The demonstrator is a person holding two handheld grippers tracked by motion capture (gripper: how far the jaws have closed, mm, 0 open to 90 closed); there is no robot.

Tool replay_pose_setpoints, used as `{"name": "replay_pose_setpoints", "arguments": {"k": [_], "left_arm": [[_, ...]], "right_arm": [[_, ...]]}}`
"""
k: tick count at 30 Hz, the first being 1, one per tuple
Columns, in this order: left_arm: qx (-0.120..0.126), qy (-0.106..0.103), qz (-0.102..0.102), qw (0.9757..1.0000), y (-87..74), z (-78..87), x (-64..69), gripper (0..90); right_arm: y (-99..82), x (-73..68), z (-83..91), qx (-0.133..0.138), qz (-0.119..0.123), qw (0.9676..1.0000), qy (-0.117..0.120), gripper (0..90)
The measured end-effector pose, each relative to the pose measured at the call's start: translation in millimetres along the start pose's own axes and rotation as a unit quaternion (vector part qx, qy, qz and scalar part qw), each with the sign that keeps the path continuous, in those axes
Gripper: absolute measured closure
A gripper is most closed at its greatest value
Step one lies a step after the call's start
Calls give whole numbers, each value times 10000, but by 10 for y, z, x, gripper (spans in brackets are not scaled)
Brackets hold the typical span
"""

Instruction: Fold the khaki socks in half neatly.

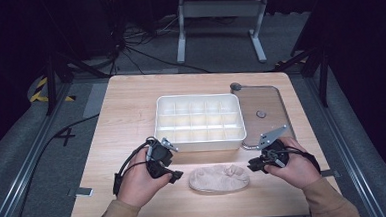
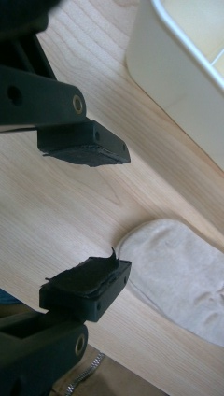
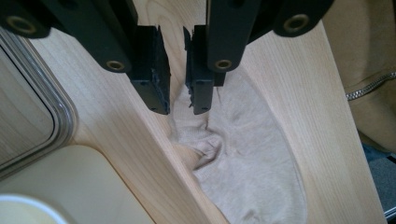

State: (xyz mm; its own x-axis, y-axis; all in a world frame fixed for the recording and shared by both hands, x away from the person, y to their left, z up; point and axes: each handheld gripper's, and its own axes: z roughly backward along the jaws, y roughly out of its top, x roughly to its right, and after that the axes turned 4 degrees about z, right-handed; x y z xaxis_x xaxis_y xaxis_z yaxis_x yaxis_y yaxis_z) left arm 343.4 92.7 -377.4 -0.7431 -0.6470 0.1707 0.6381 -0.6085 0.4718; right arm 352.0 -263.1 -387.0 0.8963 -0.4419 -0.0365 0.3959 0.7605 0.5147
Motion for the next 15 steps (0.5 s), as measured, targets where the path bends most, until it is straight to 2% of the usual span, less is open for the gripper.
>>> {"name": "replay_pose_setpoints", "arguments": {"k": [1, 4, 5, 15], "left_arm": [[-18, 51, 2, 10000, 2, 8, 15, 435], [-3, 15, 10, 10000, 0, 3, 24, 437], [-56, 2, 7, 10000, 0, -2, 28, 435], [-79, -38, -68, 9999, 17, -40, 63, 417]], "right_arm": [[7, -9, -2, 14, 18, 10000, 13, 802], [44, -63, -27, 117, 167, 9998, 5, 871], [75, -98, -54, 116, 281, 9995, -82, 897], [173, -224, -163, 240, 396, 9986, 239, 900]]}}
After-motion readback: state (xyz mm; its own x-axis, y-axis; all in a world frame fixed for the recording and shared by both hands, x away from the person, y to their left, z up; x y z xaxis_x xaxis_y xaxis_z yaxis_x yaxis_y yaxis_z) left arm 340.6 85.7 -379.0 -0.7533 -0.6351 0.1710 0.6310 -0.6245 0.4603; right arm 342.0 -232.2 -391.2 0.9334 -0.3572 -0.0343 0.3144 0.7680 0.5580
